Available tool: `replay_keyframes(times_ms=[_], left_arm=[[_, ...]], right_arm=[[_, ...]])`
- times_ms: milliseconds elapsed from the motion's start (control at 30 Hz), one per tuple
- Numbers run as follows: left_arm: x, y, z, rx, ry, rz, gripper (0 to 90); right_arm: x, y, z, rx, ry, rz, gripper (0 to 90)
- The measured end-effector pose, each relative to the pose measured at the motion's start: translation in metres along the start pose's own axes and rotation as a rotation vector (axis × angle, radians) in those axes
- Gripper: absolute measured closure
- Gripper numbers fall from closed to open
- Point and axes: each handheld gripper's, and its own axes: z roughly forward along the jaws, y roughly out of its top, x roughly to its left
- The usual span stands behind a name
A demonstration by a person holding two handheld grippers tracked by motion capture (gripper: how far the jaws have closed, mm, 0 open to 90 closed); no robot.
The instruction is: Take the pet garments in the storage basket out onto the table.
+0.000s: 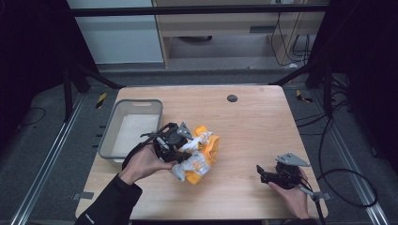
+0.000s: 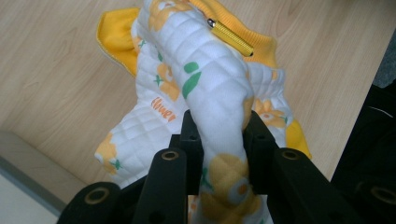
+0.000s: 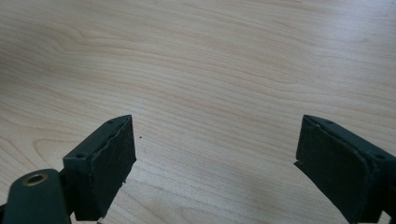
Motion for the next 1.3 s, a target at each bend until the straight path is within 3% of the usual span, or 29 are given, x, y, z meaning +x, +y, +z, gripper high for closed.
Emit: replay_keyframes(times_ms=[667, 1300], left_arm=[[-0.020, 0.008, 0.044, 0.057, -0.051, 0.061, 73.5], [-0.027, 0.001, 0.082, 0.085, -0.092, 0.067, 72.3]], right_arm=[[-0.002, 0.000, -0.001, -0.009, -0.010, 0.001, 11.8], [-0.003, -0.001, -0.001, -0.010, -0.011, -0.001, 11.6]])
